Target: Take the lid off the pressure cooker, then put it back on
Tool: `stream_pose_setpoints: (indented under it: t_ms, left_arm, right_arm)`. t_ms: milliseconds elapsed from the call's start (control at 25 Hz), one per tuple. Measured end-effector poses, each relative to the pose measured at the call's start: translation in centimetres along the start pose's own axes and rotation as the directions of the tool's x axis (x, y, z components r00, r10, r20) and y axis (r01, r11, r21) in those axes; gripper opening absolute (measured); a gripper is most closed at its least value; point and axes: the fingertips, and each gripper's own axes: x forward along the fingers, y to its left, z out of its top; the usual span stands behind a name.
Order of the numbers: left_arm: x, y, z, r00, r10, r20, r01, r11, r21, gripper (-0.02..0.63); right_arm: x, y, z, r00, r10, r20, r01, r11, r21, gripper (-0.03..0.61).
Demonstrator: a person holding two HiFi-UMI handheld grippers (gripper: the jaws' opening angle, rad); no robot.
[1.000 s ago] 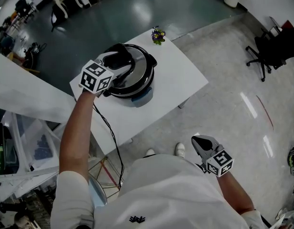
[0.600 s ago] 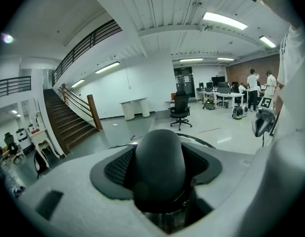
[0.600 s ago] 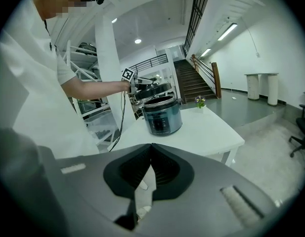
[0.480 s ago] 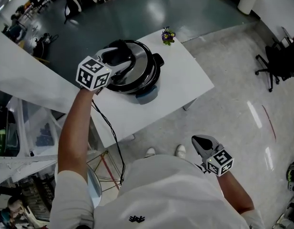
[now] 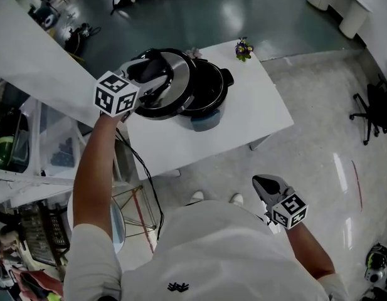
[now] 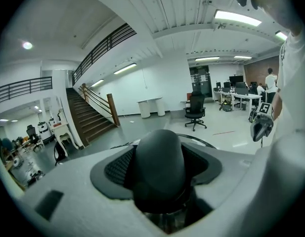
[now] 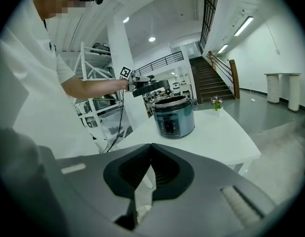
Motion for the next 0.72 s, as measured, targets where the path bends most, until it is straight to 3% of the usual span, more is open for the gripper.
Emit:
stream_pose_setpoints:
  t_ms: [720]
  left_arm:
    - [-11.4, 1.1, -8.4, 0.974, 0.215, -0.073, -0.222, 0.968, -0.121, 0.301]
  right_arm:
    - [3.5, 1.8, 0.9, 0.98, 0.187, -0.07, -0.194, 0.976, -0.096, 0.015]
